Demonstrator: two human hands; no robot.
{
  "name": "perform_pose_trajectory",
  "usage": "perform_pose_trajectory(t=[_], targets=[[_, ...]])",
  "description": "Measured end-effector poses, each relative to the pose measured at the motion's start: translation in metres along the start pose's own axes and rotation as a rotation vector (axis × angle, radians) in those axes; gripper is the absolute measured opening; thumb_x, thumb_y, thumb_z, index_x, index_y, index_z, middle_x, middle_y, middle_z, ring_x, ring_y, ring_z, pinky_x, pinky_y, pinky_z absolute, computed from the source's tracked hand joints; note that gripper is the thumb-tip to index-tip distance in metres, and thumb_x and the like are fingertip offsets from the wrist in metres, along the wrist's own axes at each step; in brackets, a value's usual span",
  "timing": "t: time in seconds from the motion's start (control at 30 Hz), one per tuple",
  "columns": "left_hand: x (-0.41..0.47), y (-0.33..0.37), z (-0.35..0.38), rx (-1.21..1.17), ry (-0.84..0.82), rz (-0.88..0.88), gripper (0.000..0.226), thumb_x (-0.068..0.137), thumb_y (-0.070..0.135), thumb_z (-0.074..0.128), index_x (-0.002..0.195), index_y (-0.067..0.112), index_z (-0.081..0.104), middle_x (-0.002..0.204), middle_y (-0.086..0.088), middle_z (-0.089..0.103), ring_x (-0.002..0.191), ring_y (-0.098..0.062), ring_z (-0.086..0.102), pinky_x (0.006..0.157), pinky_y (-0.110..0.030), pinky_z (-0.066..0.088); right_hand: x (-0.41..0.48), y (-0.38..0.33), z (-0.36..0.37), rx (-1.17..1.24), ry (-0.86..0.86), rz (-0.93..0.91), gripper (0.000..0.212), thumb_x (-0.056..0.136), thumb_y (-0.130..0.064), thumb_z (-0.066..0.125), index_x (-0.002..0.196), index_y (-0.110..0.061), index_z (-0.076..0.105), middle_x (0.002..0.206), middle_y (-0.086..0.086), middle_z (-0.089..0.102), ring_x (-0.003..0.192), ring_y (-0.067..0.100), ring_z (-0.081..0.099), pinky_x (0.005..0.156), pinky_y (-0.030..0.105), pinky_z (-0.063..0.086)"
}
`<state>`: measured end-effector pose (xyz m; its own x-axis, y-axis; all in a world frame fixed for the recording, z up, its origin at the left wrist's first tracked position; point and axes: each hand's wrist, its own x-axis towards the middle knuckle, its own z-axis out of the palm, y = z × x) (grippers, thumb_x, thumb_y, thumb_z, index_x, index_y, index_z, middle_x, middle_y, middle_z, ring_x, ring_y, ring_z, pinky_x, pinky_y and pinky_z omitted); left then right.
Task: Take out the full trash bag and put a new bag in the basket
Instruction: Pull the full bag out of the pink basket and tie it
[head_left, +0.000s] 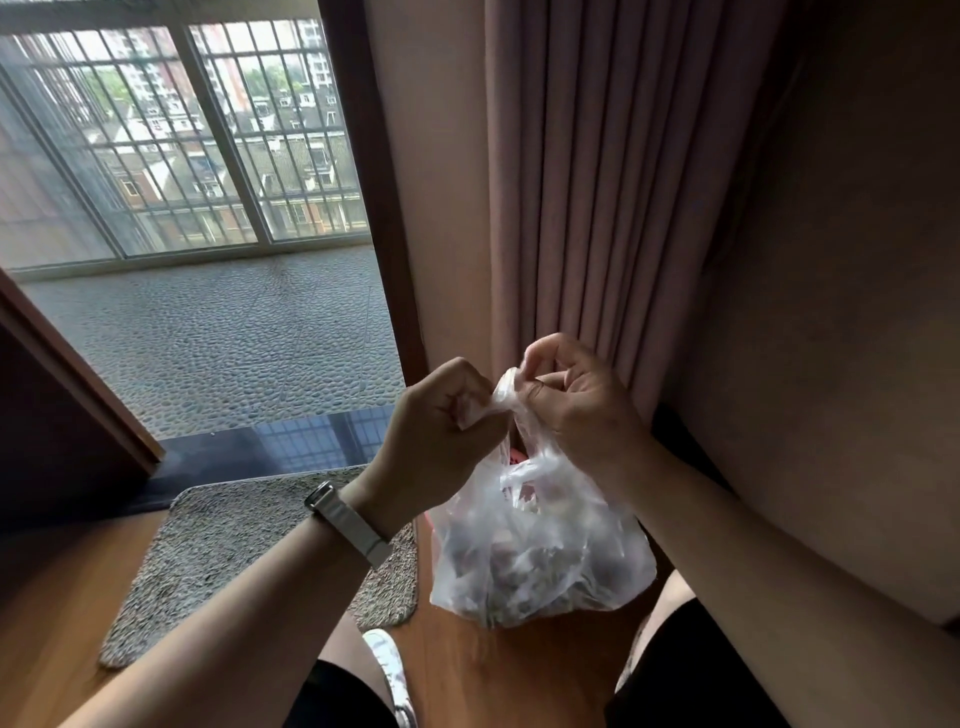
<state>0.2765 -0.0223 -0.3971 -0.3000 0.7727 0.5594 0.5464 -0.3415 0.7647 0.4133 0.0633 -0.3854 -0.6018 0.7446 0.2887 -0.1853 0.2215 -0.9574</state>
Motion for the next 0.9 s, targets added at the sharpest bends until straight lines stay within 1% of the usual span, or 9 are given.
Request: perform_pose_trajectory(t=[0.1,0.17,0.27,0.37,0.47,0.57,0.7,0.8,0.9], targets=[[0.002,-0.003,-0.002,-0.023,-0.014,-0.042,0.024,0.075,0.015,0.075,0.076,0.005,0.053,0.064,-0.019,0.050,0.054,-0.028,0.042,0.047,-0.037,0.037,-0.003,0.002,-0.004,-0.262,-0.014,-0.082,0.015,0.091,-0.016,0.061,0.088,-0.028,0.069,0.075,-0.010,0.068,0.063,0.010,0.062,0.056,0.022,0.049],[0.003,-0.003,-0.004,-0.008,-0.008,-0.058,0.023,0.074,0.014,0.075,0.075,0.011,0.053,0.061,-0.007,0.048,0.055,-0.016,0.042,0.047,-0.032,0.037,-0.005,0.004,-0.007,-0.358,-0.050,-0.065,0.017,0.089,-0.024,0.057,0.092,-0.033,0.070,0.087,-0.019,0.070,0.078,0.001,0.065,0.064,0.012,0.049],[0.005,-0.002,-0.005,0.014,-0.009,-0.062,0.025,0.072,0.016,0.075,0.081,0.028,0.055,0.067,0.011,0.053,0.057,-0.008,0.046,0.049,-0.026,0.040,-0.006,0.005,-0.012,-0.337,-0.158,0.016,0.018,0.085,-0.036,0.059,0.099,-0.033,0.069,0.094,-0.016,0.071,0.088,0.004,0.067,0.072,0.017,0.054],[0.006,0.000,-0.007,0.075,-0.024,-0.016,0.031,0.072,0.017,0.073,0.094,0.035,0.061,0.079,0.017,0.062,0.066,-0.003,0.056,0.056,-0.018,0.045,-0.008,0.003,-0.013,-0.316,-0.251,0.042,0.025,0.084,-0.042,0.069,0.105,-0.029,0.068,0.094,-0.010,0.073,0.087,0.008,0.070,0.074,0.025,0.058],[0.005,-0.002,-0.009,0.200,-0.022,0.037,0.020,0.075,0.022,0.071,0.092,0.030,0.066,0.075,0.019,0.064,0.068,-0.003,0.060,0.057,-0.010,0.042,-0.006,0.002,-0.012,-0.375,-0.286,0.058,0.021,0.080,-0.025,0.073,0.101,-0.026,0.067,0.087,-0.003,0.072,0.079,0.009,0.069,0.068,0.026,0.058],[0.005,-0.005,-0.011,0.275,-0.039,0.065,0.013,0.078,0.022,0.072,0.090,0.027,0.071,0.079,0.019,0.064,0.073,-0.002,0.060,0.059,-0.008,0.040,-0.001,0.003,-0.011,-0.432,-0.276,0.111,0.014,0.080,-0.006,0.066,0.087,-0.017,0.068,0.078,0.009,0.067,0.068,0.018,0.060,0.062,0.038,0.052],[0.008,-0.006,-0.013,0.325,-0.128,0.065,0.005,0.083,0.026,0.074,0.088,0.024,0.074,0.084,0.018,0.061,0.075,-0.003,0.060,0.060,-0.007,0.038,0.002,0.003,-0.014,-0.266,-0.295,0.194,0.006,0.081,0.000,0.066,0.076,-0.003,0.066,0.072,0.013,0.059,0.071,0.022,0.052,0.069,0.042,0.044],[0.012,-0.005,-0.013,0.330,-0.148,0.032,0.006,0.084,0.026,0.072,0.083,0.020,0.074,0.077,0.018,0.061,0.071,0.000,0.059,0.061,-0.008,0.037,-0.001,0.007,-0.012,-0.193,-0.266,0.122,0.006,0.081,-0.005,0.070,0.079,-0.006,0.065,0.075,0.016,0.062,0.072,0.027,0.058,0.075,0.052,0.051],[0.016,-0.006,-0.013,0.306,-0.145,-0.045,0.010,0.080,0.031,0.069,0.076,0.022,0.074,0.064,0.014,0.063,0.062,0.001,0.057,0.056,-0.011,0.039,-0.004,0.010,-0.009,-0.189,-0.171,0.008,0.019,0.082,-0.018,0.074,0.095,-0.022,0.060,0.082,0.016,0.066,0.077,0.035,0.066,0.073,0.056,0.056]])
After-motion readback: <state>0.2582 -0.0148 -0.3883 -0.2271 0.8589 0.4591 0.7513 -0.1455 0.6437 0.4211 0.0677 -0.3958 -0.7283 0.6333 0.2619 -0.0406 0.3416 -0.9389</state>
